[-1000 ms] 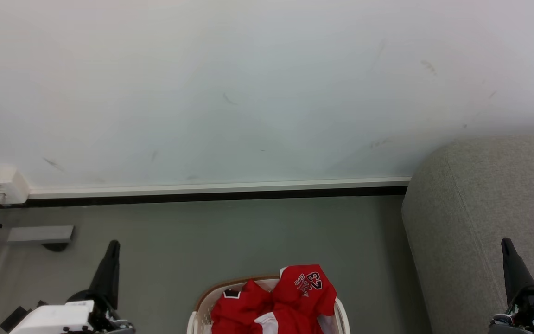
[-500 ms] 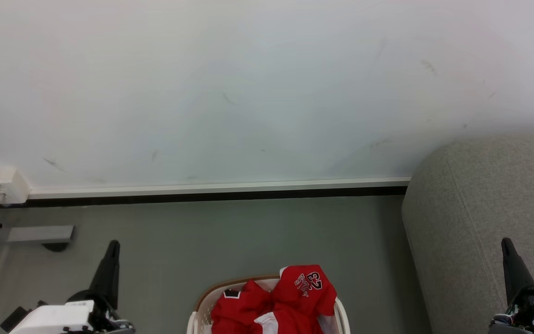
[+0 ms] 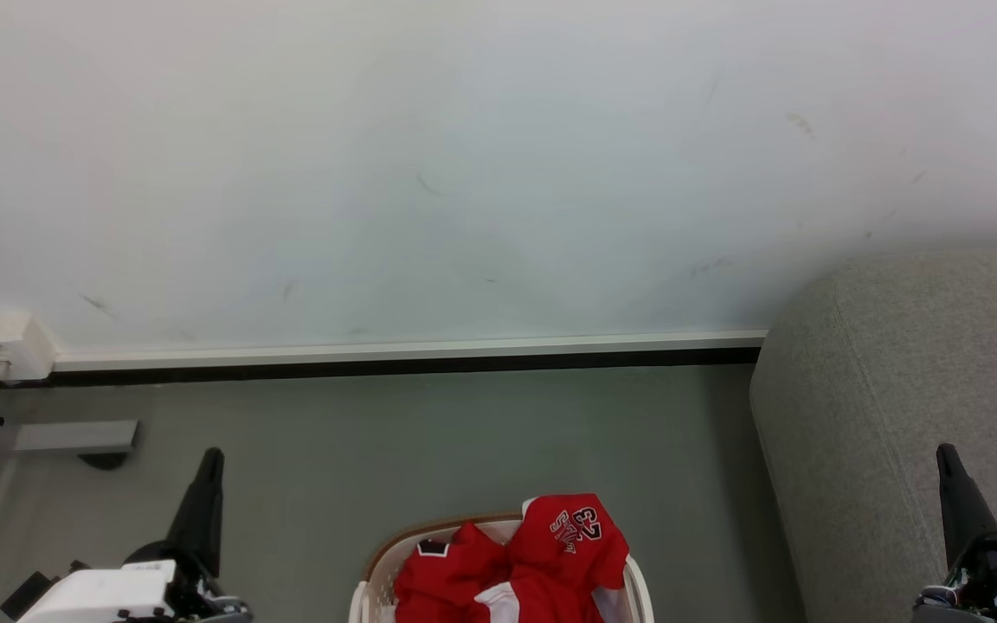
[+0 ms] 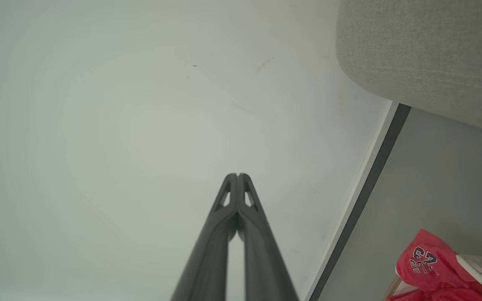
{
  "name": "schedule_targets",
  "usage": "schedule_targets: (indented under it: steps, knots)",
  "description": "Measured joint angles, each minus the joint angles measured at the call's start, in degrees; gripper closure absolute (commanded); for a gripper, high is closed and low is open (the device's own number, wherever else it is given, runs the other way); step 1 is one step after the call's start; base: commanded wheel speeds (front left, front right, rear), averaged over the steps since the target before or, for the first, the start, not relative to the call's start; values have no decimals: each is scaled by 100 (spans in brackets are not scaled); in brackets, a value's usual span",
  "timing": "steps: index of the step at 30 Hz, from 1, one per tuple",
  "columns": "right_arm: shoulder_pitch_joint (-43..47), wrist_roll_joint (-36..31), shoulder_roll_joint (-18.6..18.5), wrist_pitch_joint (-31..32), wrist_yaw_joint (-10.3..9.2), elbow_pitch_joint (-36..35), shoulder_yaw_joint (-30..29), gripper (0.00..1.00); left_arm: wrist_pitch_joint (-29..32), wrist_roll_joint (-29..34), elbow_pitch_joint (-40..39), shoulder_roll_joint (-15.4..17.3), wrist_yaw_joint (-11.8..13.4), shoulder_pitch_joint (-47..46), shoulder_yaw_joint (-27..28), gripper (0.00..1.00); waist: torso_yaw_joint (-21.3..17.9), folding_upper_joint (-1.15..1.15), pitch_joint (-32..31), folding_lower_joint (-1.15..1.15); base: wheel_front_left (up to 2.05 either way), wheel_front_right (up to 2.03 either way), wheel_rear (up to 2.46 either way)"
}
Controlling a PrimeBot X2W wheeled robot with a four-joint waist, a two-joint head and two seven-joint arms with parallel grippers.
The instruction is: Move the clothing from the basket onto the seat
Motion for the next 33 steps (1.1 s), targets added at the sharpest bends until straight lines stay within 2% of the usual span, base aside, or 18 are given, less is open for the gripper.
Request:
schedule_targets:
  steps: [26,27,33]
  knots:
    - [0,4,-2,-8,0,0,3,100,0,0,0,0,0,0,0,100,0,0,0,0,0,0,0]
    - [0,4,-2,-8,0,1,3,0,0,0,2,0,0,1,0,0,0,0,0,0,0,0,0]
    - [223,-62,169,-9,0,185,64,0,-63,20,226,-59,16,199,-60,0,0,0,2,0,0,0,0]
